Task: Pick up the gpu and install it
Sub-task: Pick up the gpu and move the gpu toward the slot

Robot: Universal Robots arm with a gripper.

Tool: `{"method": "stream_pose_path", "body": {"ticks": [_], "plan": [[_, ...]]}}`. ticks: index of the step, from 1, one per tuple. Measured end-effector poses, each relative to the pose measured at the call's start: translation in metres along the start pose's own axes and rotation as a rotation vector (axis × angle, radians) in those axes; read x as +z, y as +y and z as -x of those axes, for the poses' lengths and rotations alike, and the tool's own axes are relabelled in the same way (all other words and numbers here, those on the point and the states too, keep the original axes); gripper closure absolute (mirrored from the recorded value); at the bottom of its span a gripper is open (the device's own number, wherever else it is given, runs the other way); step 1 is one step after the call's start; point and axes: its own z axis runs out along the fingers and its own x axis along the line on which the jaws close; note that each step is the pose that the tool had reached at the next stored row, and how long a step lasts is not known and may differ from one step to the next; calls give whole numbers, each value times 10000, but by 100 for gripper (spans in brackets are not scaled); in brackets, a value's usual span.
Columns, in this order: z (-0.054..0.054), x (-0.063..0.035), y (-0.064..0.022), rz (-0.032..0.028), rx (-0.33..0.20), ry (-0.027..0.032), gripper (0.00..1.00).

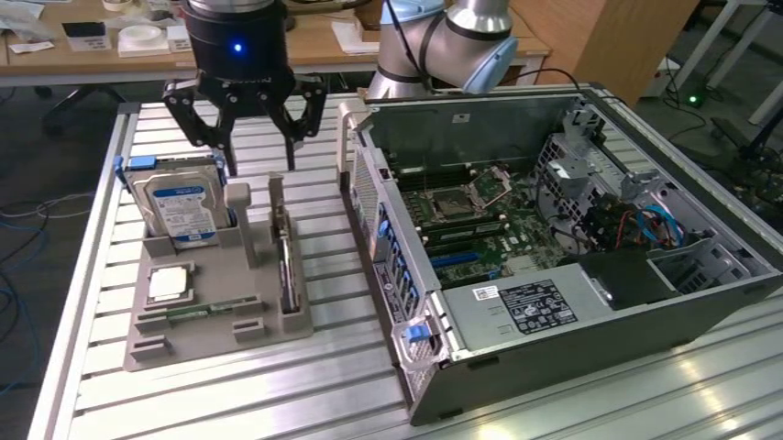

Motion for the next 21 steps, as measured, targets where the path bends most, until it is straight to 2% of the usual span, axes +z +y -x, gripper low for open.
{"method": "stream_pose_path", "body": {"ticks": [3,5,8,9,14,18,21], "plan": [[0,47,-11,-1,-101,77,35],[0,63,-35,-5,-150,153,35],[0,83,-59,-14,-161,163,34],[1,90,-66,-19,-163,161,28],[-1,169,-95,-29,-154,156,28],[-1,240,-99,-32,243,139,28],[0,294,-102,-33,272,137,28]]}}
